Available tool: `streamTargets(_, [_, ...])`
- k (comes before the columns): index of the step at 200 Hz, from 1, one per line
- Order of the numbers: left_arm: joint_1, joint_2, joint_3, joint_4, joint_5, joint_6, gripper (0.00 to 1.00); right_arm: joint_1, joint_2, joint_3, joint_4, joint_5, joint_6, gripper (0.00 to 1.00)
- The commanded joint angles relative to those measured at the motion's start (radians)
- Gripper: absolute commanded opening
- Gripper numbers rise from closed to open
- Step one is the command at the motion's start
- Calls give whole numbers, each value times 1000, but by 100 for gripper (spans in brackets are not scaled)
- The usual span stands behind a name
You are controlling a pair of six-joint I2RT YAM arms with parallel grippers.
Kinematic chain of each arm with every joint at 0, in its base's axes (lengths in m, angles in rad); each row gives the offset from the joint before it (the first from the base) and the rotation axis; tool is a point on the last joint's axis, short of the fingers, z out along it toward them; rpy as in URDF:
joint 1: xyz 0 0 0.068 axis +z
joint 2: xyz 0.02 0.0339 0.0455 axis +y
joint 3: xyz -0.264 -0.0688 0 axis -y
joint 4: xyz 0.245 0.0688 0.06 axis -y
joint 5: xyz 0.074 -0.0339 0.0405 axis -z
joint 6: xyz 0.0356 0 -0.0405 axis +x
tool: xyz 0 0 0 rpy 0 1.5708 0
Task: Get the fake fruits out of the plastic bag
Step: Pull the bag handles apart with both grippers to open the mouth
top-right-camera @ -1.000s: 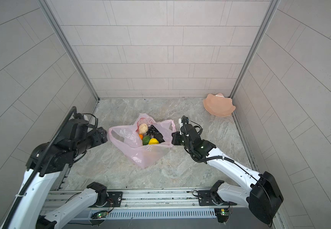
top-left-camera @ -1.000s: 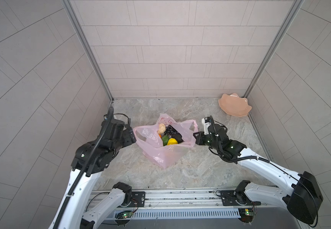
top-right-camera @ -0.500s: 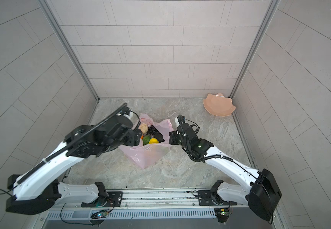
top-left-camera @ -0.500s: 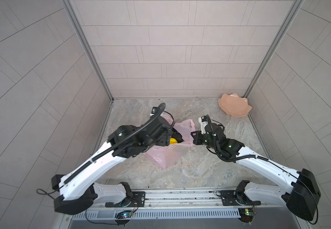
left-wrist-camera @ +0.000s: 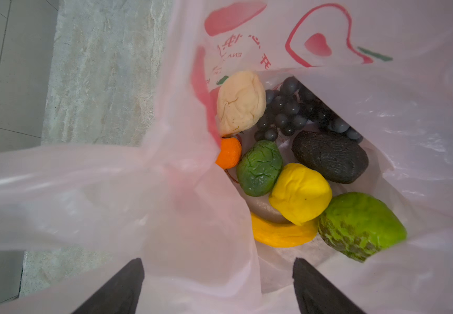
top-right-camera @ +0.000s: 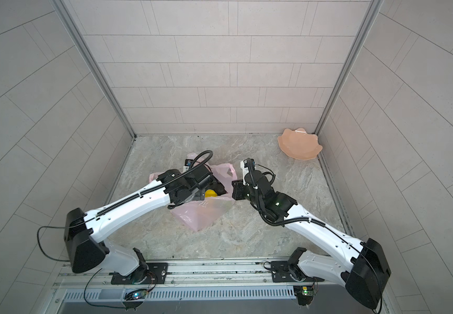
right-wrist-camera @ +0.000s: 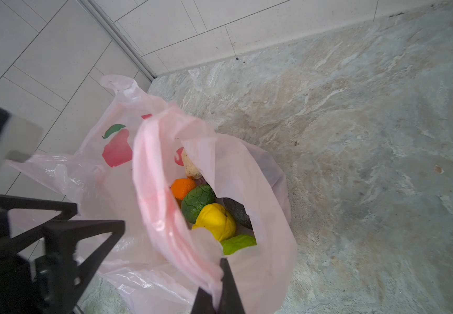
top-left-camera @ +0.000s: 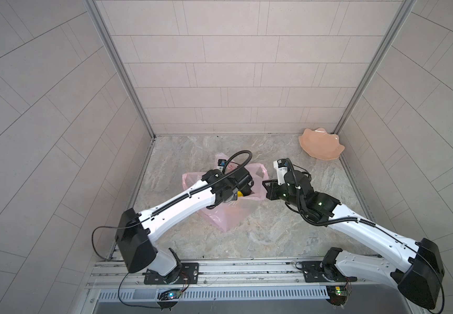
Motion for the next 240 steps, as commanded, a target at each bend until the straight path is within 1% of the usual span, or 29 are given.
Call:
streamTargets(1, [48, 57, -7, 22, 23, 13, 92, 10, -20, 0, -26, 15, -25, 0])
streamTargets(28, [113, 109, -40, 32, 18, 31, 90, 10, -30, 11, -57, 35, -48, 0])
streamTargets(40, [137, 100, -73, 56, 20, 41, 86, 6, -33, 20, -75, 53, -61, 0])
streamTargets(51, [161, 83, -103, 77, 29, 50, 80, -5, -31, 25, -78, 57, -72, 0])
streamTargets(61, [183, 57, -135, 103, 51, 64, 72, -25, -27, 27, -72, 44, -73, 0])
streamTargets(73, [210, 16, -175, 144, 82, 81, 54, -59, -16, 26, -61, 13, -68, 0])
streamTargets(92, [261, -66, -234, 209, 140, 108, 37, -132, 13, 25, -26, -65, -50, 0])
streamTargets(100, [298, -105, -255, 245, 189, 136, 30, -175, 30, 28, 0, -113, -33, 0])
streamTargets(113, [375, -163, -280, 307, 298, 155, 18, -256, 67, 44, 40, -188, -1, 0])
streamTargets(121, [420, -195, -283, 337, 364, 161, 13, -309, 93, 60, 57, -228, 30, 0])
streamTargets(134, [481, -244, -277, 373, 422, 151, 6, -386, 138, 89, 106, -302, 84, 0])
streamTargets(150, [547, -325, -305, 445, 488, 120, 0, -456, 182, 116, 151, -373, 142, 0])
streamTargets(159, [583, -375, -346, 501, 527, 106, 0, -478, 195, 122, 165, -383, 158, 0])
streamTargets(163, [596, -396, -366, 522, 538, 72, 0, -484, 198, 121, 167, -382, 160, 0])
streamTargets(173, [625, -433, -418, 559, 561, 47, 0, -491, 206, 116, 165, -373, 157, 0])
streamTargets(187, [631, -446, -480, 596, 600, 42, 0, -489, 205, 84, 168, -364, 153, 0])
streamTargets(213, [625, -400, -566, 638, 701, 56, 0, -452, 201, 17, 158, -326, 116, 0])
streamTargets(222, [605, -393, -581, 643, 705, 74, 0, -440, 191, 11, 127, -316, 90, 8])
streamTargets(226, [589, -393, -581, 638, 695, 84, 0, -434, 183, 12, 107, -308, 70, 14])
streamTargets(240, [513, -393, -560, 592, 617, 95, 0, -397, 136, 33, 5, -246, -12, 44])
